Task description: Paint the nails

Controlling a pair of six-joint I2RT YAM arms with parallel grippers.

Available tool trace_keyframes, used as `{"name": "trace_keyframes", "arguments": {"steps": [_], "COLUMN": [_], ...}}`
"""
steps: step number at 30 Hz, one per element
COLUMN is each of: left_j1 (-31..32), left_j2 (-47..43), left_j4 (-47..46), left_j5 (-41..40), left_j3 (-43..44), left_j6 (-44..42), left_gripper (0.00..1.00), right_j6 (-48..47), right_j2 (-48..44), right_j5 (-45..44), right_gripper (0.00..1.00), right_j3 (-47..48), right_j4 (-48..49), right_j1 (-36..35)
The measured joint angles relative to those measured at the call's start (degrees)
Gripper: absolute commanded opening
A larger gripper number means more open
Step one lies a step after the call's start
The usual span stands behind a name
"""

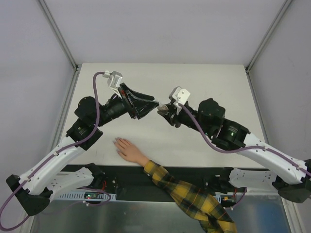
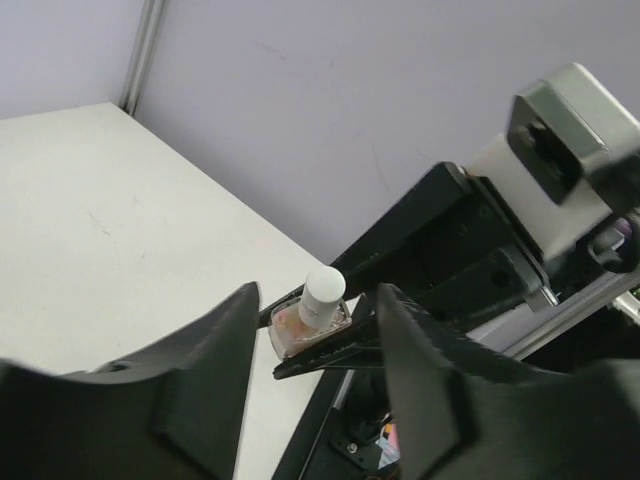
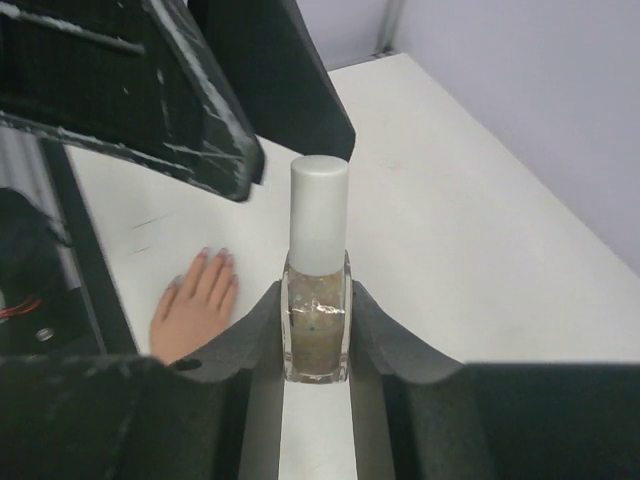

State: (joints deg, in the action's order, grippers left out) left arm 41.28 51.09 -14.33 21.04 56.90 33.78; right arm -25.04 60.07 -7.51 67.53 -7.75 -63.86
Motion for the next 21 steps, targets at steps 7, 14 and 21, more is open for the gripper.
{"name": "trace_keyframes", "arguments": {"steps": [7,14,21], "left_j1": [0.0,-0.1,-0.1], "left_j2": [-1.0,0.3,2.6], "left_j4": [-0.7,-4.0,-5.8], "left_j5": [2.5,7.7,12.9], "left_j3": [-0.1,-0.1,-0.1], "left_j6": [0.7,2.9,4.2], "left_gripper": [0.71,0.61,0.16], "right_j6": [7.4,17.4,24.5], "right_j2": [-0.4,0.0,2.0], "right_j5": [32.7,51.6,57.6], "right_gripper": [0.00,0.01,0.00], "right_j3": [-0.5,-1.4,-1.7], "right_j4": [-2.2,3.5,9.2], "right_j1": [12.3,17.9,19.7]}}
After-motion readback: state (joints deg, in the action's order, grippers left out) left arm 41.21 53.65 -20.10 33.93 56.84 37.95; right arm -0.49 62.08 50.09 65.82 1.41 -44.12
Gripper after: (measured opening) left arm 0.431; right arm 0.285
